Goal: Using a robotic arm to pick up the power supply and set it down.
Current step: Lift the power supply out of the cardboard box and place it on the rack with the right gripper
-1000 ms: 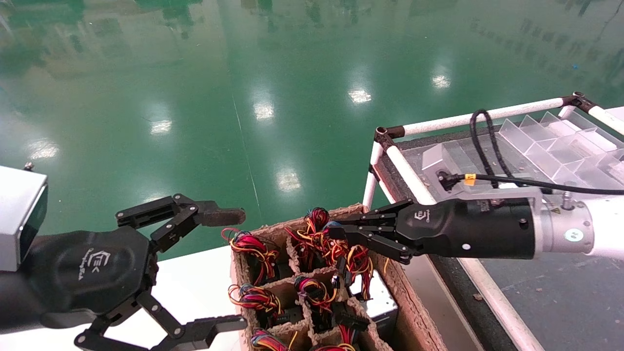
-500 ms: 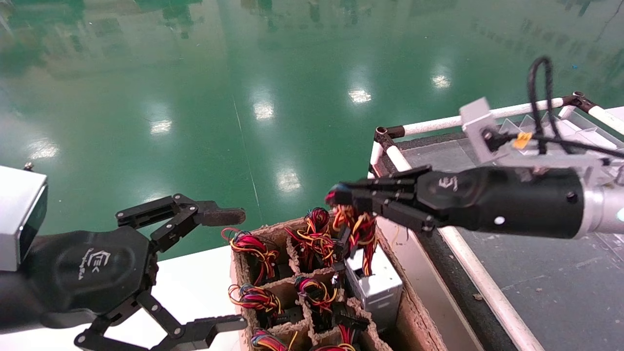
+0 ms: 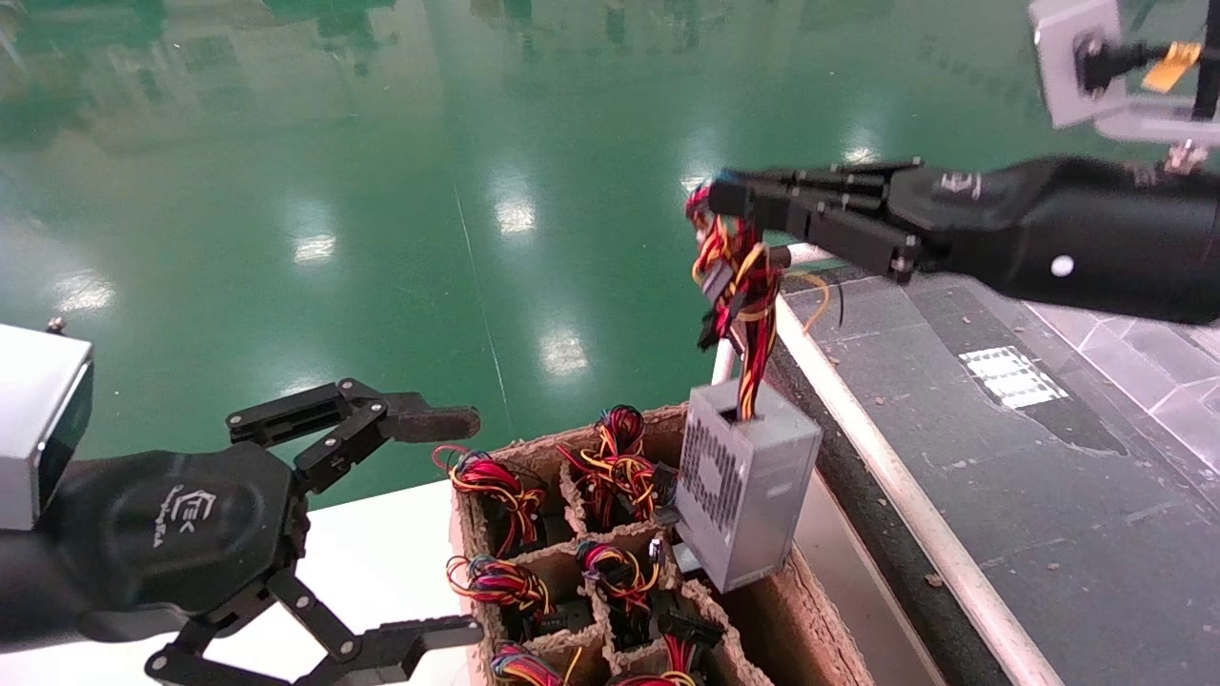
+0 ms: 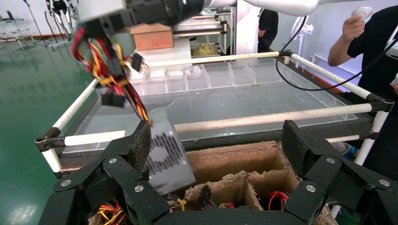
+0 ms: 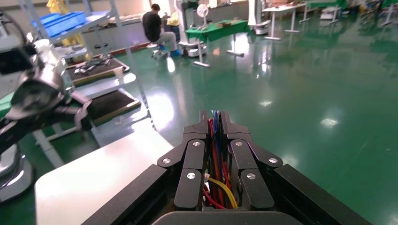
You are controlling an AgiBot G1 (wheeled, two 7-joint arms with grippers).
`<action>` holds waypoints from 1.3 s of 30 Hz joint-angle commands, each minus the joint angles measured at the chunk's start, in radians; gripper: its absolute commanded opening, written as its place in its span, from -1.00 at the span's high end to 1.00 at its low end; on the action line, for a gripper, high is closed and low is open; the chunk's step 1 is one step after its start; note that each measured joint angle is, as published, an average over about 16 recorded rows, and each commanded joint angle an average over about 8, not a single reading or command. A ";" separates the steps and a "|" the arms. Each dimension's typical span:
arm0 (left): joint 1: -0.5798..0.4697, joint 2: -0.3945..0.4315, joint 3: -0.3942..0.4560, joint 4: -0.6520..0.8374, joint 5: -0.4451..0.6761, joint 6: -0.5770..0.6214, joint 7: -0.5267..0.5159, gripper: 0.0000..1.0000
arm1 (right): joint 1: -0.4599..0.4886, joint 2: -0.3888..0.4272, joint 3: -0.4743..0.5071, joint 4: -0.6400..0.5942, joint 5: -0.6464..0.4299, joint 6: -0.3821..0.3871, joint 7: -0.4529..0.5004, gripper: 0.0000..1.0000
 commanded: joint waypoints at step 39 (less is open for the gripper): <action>0.000 -0.001 0.002 0.000 -0.001 -0.001 0.001 -1.00 | 0.174 -0.054 -0.031 -0.479 -0.087 0.457 -0.262 1.00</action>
